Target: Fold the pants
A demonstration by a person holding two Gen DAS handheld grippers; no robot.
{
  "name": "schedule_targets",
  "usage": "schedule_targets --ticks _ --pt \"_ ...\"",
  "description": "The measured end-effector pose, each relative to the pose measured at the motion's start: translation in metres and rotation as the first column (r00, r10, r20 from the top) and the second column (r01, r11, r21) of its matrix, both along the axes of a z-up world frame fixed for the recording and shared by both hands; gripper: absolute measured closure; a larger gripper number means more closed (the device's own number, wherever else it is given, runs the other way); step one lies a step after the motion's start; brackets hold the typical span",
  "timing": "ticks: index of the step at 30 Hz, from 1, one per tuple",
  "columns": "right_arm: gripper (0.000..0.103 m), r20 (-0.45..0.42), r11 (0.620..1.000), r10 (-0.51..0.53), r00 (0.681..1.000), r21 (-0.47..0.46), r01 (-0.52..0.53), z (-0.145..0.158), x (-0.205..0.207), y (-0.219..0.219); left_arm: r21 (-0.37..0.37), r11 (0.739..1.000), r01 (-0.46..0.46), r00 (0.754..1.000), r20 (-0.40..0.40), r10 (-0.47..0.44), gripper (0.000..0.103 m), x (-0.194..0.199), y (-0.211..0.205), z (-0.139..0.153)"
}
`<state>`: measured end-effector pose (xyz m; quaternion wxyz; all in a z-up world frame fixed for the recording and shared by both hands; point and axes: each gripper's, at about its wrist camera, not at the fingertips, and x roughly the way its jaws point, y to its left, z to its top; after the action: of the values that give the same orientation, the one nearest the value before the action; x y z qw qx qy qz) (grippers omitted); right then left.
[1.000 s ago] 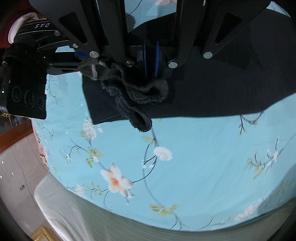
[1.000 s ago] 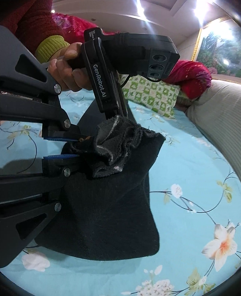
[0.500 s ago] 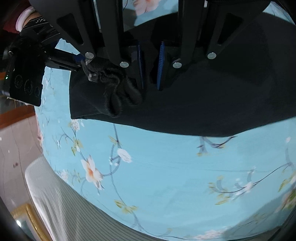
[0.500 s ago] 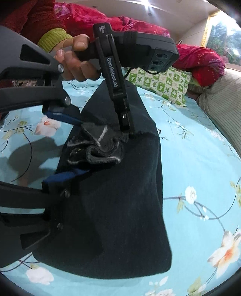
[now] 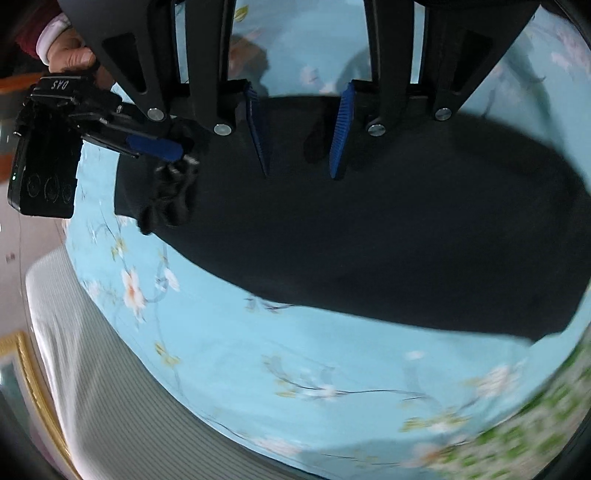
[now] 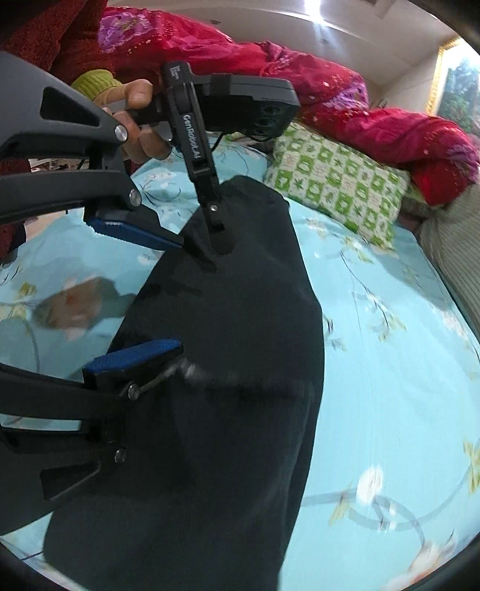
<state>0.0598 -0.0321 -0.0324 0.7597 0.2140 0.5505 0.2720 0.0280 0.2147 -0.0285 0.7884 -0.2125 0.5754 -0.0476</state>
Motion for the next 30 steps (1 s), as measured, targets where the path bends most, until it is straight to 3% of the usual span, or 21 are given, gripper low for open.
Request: schedule_targets --ticks 5,11,18,25,30 --pt "0.051 0.008 0.996 0.087 0.996 -0.011 -0.087 0.003 0.011 0.038 0.002 0.991 -0.135 0.991 -0.018 0.135 0.062 -0.030 0.043 0.001" --pt "0.051 0.030 0.987 0.158 0.987 -0.027 -0.158 0.009 0.030 0.079 -0.012 0.955 -0.297 0.954 -0.040 0.296 0.054 -0.058 0.096 -0.001" --pt "0.051 0.055 0.974 0.223 0.973 -0.061 -0.220 0.013 0.053 0.117 -0.004 0.929 -0.370 0.928 -0.043 0.370 0.048 -0.073 0.130 -0.001" --pt "0.051 0.091 0.957 0.281 0.955 -0.106 -0.271 0.020 0.077 0.151 -0.003 0.908 -0.419 0.906 -0.074 0.418 0.046 -0.074 0.138 -0.013" --pt "0.051 0.105 0.928 0.349 0.931 -0.173 -0.329 0.020 0.097 0.175 -0.035 0.897 -0.441 0.895 -0.082 0.438 0.046 -0.073 0.151 -0.020"
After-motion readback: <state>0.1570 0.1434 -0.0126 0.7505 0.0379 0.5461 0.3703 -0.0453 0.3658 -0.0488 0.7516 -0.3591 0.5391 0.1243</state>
